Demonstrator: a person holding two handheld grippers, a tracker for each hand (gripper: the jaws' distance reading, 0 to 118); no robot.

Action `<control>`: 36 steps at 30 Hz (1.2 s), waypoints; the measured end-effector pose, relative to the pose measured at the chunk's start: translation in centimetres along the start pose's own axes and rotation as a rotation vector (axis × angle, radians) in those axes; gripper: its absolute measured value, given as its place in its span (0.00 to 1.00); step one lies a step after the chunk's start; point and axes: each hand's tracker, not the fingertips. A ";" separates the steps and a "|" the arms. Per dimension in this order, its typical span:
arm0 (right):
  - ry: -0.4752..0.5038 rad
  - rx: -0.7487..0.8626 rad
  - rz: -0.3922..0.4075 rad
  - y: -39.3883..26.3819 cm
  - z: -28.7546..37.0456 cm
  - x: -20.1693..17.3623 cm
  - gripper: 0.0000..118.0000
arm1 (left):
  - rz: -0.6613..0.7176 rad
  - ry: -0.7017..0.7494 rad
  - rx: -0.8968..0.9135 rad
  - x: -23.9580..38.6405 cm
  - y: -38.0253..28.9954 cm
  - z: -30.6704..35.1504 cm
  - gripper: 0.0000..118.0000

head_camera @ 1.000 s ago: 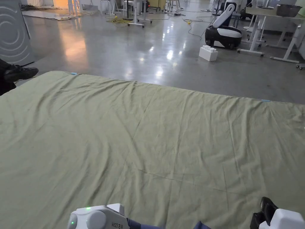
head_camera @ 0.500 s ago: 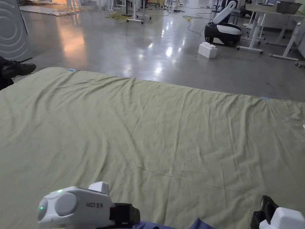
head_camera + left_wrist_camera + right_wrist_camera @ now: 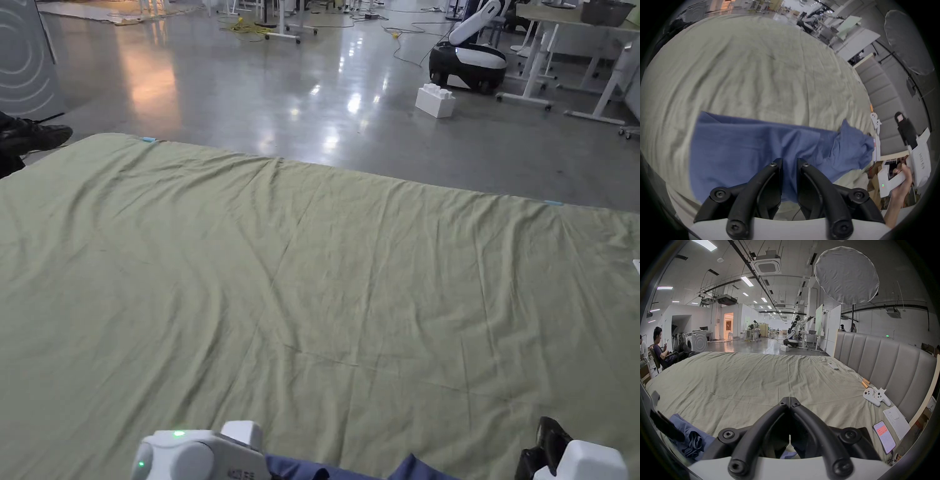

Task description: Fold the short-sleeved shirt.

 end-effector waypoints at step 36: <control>0.015 0.021 0.022 1.1 0.3 -0.9 0.00 | 0.189 -0.220 0.179 -18.0 0.2 5.2 0.67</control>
